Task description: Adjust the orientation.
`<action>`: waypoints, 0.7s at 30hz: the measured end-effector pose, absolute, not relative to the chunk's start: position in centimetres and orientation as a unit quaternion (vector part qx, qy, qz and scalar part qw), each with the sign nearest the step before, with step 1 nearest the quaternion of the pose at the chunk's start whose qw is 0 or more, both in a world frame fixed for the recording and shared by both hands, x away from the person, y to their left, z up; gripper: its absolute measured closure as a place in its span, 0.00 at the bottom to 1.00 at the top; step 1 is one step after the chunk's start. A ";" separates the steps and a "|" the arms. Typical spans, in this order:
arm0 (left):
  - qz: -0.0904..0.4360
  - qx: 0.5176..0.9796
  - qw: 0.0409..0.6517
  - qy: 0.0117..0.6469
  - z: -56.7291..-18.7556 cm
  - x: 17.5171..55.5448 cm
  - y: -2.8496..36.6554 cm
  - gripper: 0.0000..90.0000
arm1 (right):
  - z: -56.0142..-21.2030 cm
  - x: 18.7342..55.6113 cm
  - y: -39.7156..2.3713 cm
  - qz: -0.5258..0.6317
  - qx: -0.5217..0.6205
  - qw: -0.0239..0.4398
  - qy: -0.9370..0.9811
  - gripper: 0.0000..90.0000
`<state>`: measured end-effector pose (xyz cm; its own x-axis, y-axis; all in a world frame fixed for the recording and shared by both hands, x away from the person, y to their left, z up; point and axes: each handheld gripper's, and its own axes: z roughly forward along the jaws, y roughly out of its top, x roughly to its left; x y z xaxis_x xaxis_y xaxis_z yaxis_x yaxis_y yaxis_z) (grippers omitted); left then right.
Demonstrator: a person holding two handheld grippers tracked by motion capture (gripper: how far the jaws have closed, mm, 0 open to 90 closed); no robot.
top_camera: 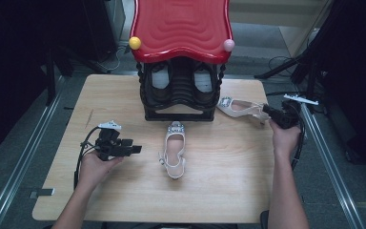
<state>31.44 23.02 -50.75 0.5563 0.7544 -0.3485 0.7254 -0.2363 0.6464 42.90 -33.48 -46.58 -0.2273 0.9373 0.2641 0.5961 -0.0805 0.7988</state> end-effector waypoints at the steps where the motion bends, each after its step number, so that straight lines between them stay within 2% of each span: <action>1: 0.018 0.786 0.400 0.472 -50.8 31.3 23.1 0.46 | -46.6 43.1 -33.5 0.436 0.591 0.199 0.649 1.00; 5: 0.018 0.784 0.397 0.477 -50.9 30.9 23.3 0.46 | -47.4 44.1 -33.4 0.410 0.600 0.206 0.655 1.00; 16: 0.020 0.782 0.393 0.483 -51.2 30.4 23.9 0.44 | -49.1 45.7 -32.3 0.404 0.599 0.154 0.674 1.00; 21: 0.023 0.783 0.395 0.480 -51.2 30.5 23.7 0.44 | -49.3 45.7 -32.0 0.397 0.596 0.151 0.682 1.00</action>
